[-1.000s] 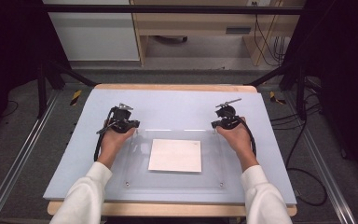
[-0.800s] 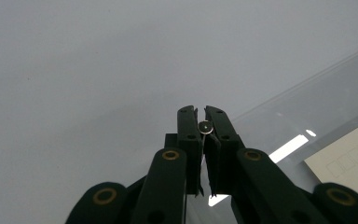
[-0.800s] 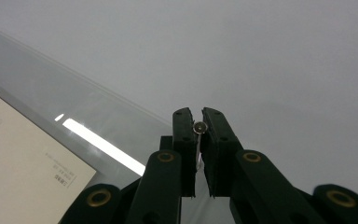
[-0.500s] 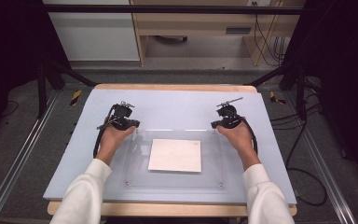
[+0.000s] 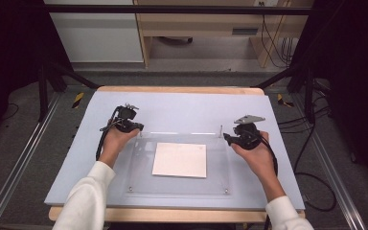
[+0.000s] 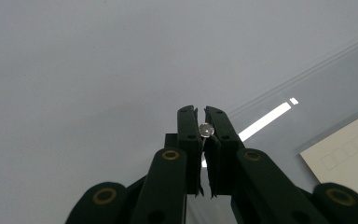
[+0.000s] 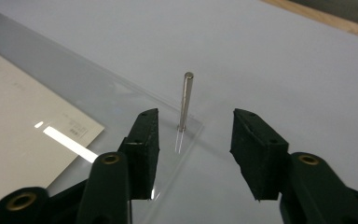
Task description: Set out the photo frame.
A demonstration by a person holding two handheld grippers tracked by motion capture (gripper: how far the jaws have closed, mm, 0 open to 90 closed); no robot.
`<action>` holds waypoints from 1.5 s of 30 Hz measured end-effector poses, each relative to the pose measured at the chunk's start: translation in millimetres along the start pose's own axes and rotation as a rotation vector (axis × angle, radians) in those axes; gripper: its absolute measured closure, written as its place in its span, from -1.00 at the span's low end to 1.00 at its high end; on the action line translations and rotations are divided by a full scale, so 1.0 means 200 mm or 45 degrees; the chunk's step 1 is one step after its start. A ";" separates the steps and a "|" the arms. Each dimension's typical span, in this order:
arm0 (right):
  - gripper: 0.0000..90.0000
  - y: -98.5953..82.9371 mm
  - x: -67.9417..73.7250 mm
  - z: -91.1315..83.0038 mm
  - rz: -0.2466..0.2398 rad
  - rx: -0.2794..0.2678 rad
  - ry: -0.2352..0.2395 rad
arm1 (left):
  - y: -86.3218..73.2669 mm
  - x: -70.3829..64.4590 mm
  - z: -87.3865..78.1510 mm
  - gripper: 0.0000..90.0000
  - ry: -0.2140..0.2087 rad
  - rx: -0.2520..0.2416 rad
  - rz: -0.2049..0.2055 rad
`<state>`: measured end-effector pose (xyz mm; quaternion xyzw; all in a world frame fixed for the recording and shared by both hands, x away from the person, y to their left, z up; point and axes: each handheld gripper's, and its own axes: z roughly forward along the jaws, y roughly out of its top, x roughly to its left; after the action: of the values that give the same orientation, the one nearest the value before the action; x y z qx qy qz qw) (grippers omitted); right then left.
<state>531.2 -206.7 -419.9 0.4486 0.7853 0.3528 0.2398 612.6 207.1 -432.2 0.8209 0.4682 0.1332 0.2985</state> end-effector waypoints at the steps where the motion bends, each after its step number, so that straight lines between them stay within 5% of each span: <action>1: -0.03 -0.02 0.01 -0.03 -0.013 -0.024 -0.004 | 0.00 0.00 0.00 0.88 0.000 0.000 -0.002; 7: -0.44 -0.17 0.09 -0.21 -0.071 -0.132 -0.013 | 0.01 0.00 0.00 0.88 -0.003 0.016 0.004; 14: -0.72 -0.33 0.17 -0.34 -0.075 -0.132 0.056 | 0.01 0.00 0.00 0.88 0.001 0.019 -0.001; 20: -0.72 -0.42 0.26 -0.38 -0.156 -0.114 0.107 | 0.02 0.00 0.00 0.88 0.002 0.031 -0.002; 29: -0.69 -0.51 0.43 -0.43 -0.372 -0.059 0.188 | 0.02 0.01 0.01 0.88 -0.003 0.041 -0.011; 45: -0.58 -0.57 0.45 -0.37 -0.505 0.031 0.163 | 0.05 0.03 0.02 0.88 -0.025 0.085 -0.018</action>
<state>376.5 -193.4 -466.7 0.2647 0.8761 0.3169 0.2488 624.0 206.7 -428.9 0.8284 0.4753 0.1073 0.2765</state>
